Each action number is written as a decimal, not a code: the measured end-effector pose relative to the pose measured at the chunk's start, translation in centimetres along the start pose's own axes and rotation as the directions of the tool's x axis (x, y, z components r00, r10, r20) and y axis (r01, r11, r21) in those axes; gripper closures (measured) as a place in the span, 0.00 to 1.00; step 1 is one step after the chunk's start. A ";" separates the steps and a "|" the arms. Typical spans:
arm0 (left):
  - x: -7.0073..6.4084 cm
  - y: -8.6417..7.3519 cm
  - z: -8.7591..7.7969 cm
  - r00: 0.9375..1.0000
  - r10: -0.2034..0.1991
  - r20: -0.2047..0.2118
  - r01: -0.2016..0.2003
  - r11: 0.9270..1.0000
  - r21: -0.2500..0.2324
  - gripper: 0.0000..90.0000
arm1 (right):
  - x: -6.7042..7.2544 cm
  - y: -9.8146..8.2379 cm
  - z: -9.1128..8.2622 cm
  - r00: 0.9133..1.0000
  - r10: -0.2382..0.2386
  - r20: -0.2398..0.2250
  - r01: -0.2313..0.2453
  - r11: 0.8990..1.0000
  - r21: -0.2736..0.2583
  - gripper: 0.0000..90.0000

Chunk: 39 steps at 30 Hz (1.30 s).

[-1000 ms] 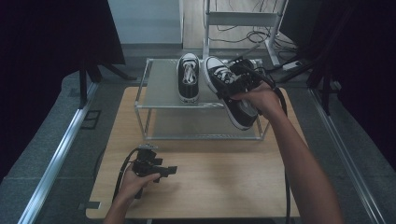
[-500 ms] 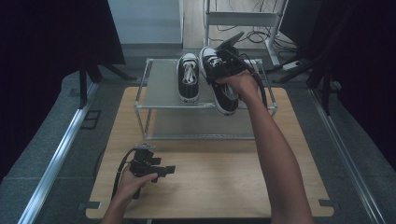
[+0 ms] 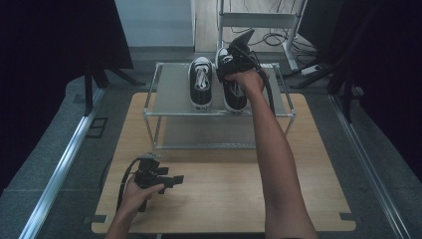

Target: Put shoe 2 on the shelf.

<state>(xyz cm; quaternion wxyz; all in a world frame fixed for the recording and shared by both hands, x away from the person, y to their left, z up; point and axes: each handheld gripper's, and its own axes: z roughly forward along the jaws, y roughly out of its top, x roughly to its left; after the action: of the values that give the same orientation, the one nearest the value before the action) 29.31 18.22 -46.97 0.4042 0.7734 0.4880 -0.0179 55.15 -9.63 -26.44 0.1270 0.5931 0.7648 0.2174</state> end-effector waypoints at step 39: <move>0.5 -0.2 -0.3 1.000 -0.019 -0.016 0.019 1.000 -0.006 0.21 | 0.9 1.1 1.7 0.999 0.044 -0.004 -0.044 0.998 -0.052 0.11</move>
<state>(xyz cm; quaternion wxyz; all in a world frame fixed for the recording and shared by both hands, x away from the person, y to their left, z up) 29.31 18.86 -47.14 0.4023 0.7678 0.4984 -0.0142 56.63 -8.19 -27.34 0.1365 0.6059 0.7458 0.2409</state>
